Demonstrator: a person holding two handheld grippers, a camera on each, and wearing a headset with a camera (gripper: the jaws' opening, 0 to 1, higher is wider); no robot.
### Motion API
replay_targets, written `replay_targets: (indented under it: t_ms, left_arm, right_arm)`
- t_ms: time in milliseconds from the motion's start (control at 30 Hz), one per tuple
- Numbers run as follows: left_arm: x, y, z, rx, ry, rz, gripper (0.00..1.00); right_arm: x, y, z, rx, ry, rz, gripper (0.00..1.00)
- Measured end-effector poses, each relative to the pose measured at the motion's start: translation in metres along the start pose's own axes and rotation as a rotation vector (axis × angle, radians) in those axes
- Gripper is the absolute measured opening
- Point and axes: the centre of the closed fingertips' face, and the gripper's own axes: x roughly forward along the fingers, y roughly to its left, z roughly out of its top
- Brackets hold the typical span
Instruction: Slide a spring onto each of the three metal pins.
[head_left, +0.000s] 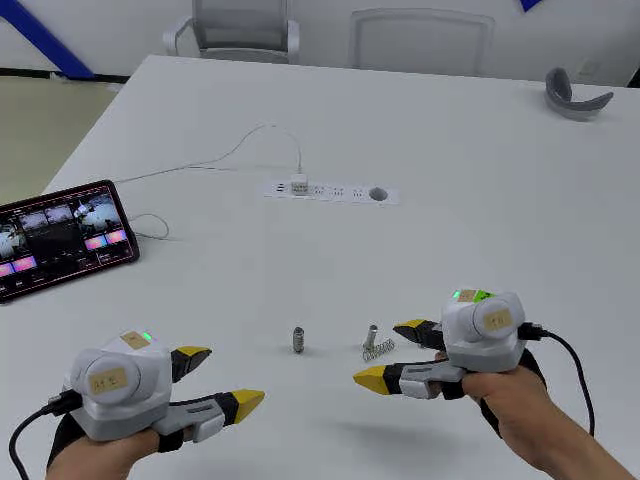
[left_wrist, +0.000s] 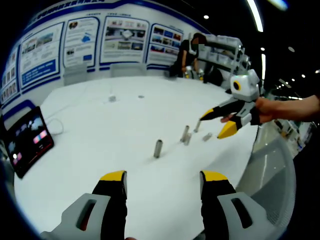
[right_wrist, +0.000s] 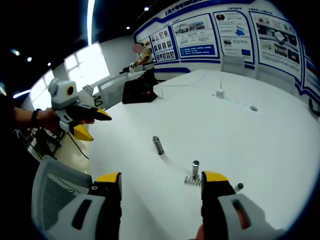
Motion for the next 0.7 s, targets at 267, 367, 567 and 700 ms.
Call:
replay_targets:
  t_ms: [267,367,567,700]
  left_arm:
    - [0.006,-0.005,-0.002,-0.002,0.007,-0.008,0.6]
    - [0.008,-0.007,-0.002,0.002,0.011,-0.013,0.6]
    - [0.012,-0.011,-0.001,0.003,0.015,-0.02,0.61]
    - [0.014,-0.014,-0.001,0.006,0.019,-0.025,0.61]
  right_arm:
    - [-0.013,0.0,-0.018,0.039,-0.001,-0.018,0.68]
    - [-0.019,-0.002,-0.022,0.054,-0.008,-0.031,0.68]
    - [-0.029,-0.006,-0.031,0.083,-0.02,-0.054,0.71]
    - [-0.034,-0.007,-0.035,0.096,-0.024,-0.062,0.73]
